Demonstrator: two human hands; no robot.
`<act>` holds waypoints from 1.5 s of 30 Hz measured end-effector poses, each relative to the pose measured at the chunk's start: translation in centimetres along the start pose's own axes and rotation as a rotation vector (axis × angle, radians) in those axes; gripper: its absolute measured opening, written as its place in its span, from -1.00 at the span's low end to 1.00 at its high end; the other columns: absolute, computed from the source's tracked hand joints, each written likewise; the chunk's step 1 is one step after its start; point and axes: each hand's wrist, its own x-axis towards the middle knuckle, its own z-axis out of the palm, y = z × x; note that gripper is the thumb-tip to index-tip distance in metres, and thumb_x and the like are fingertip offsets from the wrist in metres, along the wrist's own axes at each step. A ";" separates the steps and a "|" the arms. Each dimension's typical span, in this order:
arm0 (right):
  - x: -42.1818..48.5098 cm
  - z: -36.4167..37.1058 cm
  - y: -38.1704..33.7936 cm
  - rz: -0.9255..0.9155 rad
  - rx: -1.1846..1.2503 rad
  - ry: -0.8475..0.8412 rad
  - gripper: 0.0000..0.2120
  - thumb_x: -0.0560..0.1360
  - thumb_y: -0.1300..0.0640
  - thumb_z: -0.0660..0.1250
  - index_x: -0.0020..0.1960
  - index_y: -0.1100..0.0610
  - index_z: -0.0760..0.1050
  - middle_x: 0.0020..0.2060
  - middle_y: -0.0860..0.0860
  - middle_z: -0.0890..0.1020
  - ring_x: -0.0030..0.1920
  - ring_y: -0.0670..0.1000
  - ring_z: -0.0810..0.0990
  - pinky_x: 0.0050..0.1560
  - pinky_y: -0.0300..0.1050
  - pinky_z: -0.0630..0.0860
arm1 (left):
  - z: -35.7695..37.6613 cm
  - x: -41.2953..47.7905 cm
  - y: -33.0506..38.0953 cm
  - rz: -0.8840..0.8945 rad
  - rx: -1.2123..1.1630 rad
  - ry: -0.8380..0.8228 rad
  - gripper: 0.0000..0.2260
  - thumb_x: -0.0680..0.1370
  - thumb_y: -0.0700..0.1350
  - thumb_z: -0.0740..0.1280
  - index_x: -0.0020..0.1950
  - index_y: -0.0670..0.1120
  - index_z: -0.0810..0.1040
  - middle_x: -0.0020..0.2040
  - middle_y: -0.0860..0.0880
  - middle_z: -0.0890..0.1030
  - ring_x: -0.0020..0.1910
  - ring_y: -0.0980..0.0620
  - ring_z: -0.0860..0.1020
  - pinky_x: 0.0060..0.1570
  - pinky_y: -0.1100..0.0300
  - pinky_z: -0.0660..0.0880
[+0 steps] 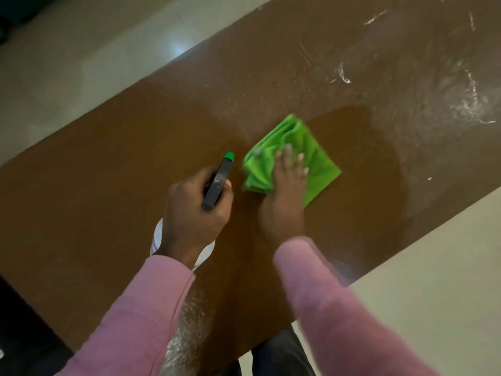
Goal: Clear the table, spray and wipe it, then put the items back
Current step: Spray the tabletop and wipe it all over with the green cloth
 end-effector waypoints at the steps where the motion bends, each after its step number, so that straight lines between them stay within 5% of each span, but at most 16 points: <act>1: -2.6 1.7 -1.7 -0.089 0.015 -0.069 -0.23 0.33 0.28 0.10 0.54 0.15 0.05 0.53 0.04 -0.06 0.53 0.18 -0.20 0.51 0.12 -0.22 | -0.1 0.2 -0.2 -0.024 0.005 0.010 -0.93 0.52 -0.07 0.31 -0.16 0.04 0.54 -0.47 0.13 0.46 -0.45 0.10 0.48 -0.53 0.37 0.28; 6: -3.5 1.8 -1.2 -0.265 -0.064 -0.191 -0.27 0.35 0.24 0.08 0.53 0.12 0.11 0.53 0.01 0.01 0.53 0.09 -0.14 0.51 0.08 -0.17 | -1.6 1.7 -0.9 -0.051 0.049 0.047 -0.90 0.53 -0.04 0.31 -0.14 -0.03 0.58 -0.43 0.08 0.51 -0.43 0.03 0.50 -0.50 0.27 0.34; 8: 0.7 -0.9 1.4 -0.139 -0.067 -0.090 -0.27 0.34 0.30 0.10 0.52 0.17 0.13 0.53 0.10 0.08 0.54 0.16 -0.07 0.51 0.07 -0.16 | -1.8 2.0 -1.3 -0.108 0.012 0.056 -0.85 0.54 0.01 0.31 -0.16 -0.02 0.58 -0.43 0.06 0.52 -0.45 0.01 0.49 -0.51 0.20 0.39; 14: 11.0 -6.8 5.2 0.143 -0.081 0.046 -0.28 0.41 0.40 0.13 0.54 0.23 0.01 0.55 0.16 -0.03 0.53 0.25 -0.11 0.51 0.14 -0.14 | -1.7 1.7 -0.8 -0.077 -0.016 0.082 -0.83 0.55 -0.01 0.32 -0.25 0.12 0.47 -0.47 0.16 0.48 -0.45 0.12 0.49 -0.51 0.46 0.29; 18: 4.7 -1.6 -0.1 -0.015 -0.038 0.030 -0.27 0.40 0.36 0.15 0.54 0.21 0.02 0.55 0.12 -0.02 0.53 0.20 -0.17 0.52 0.08 -0.22 | -1.4 1.7 -0.4 -0.061 -0.005 0.090 -0.90 0.53 -0.03 0.33 -0.19 0.07 0.50 -0.48 0.22 0.41 -0.44 0.20 0.49 -0.49 0.50 0.27; 24: 0.4 1.1 -2.2 -0.359 -0.126 -0.211 -0.30 0.40 0.24 0.04 0.55 0.10 0.04 0.54 -0.01 -0.02 0.53 0.06 -0.17 0.48 -0.02 -0.29 | -1.6 1.9 -1.3 -0.097 0.003 0.136 -0.83 0.54 -0.01 0.33 -0.26 0.04 0.52 -0.46 0.10 0.50 -0.50 0.02 0.44 -0.51 0.33 0.26; 27: 6.7 -2.3 0.8 -0.235 -0.141 -0.075 -0.27 0.37 0.33 0.17 0.53 0.18 0.11 0.53 0.12 0.09 0.54 0.17 -0.04 0.51 0.03 -0.19 | -1.8 1.7 -1.0 -0.086 -0.028 0.151 -0.81 0.56 -0.01 0.32 -0.26 0.11 0.47 -0.41 0.21 0.52 -0.48 0.08 0.47 -0.49 0.47 0.24; 32: 13.4 -4.9 1.1 -0.004 -0.103 0.052 -0.30 0.42 0.34 0.13 0.54 0.22 0.04 0.55 0.14 0.01 0.54 0.21 -0.10 0.51 0.09 -0.16 | -1.8 1.6 -0.6 -0.067 -0.029 0.171 -0.91 0.54 -0.04 0.34 -0.16 0.04 0.53 -0.49 0.21 0.44 -0.44 0.18 0.50 -0.49 0.53 0.27; 35: 9.1 -1.2 -2.7 -0.107 -0.077 0.039 -0.27 0.37 0.34 0.16 0.53 0.21 0.08 0.55 0.12 0.04 0.54 0.19 -0.12 0.52 0.10 -0.17 | -1.8 1.6 -0.7 -0.081 -0.022 0.173 -0.88 0.53 0.02 0.32 -0.17 0.02 0.54 -0.47 0.19 0.44 -0.45 0.10 0.48 -0.48 0.47 0.25; 41: 4.9 1.8 -4.6 -0.628 -0.163 -0.302 -0.29 0.42 0.28 0.17 0.54 0.08 0.08 0.55 0.02 0.07 0.53 0.02 -0.16 0.52 0.01 -0.21 | -2.4 1.7 -1.2 -0.126 -0.027 0.234 -0.81 0.53 -0.06 0.33 -0.28 0.06 0.44 -0.52 0.09 0.40 -0.52 0.04 0.41 -0.51 0.38 0.23; 45: 14.1 -3.2 -1.3 -0.382 -0.197 -0.073 -0.30 0.40 0.35 0.17 0.53 0.19 0.12 0.53 0.13 0.09 0.54 0.17 -0.03 0.51 0.02 -0.16 | -2.5 1.4 -1.4 -0.154 -0.095 0.274 -0.81 0.55 -0.07 0.34 -0.28 0.00 0.50 -0.50 0.06 0.46 -0.49 0.02 0.49 -0.50 0.40 0.30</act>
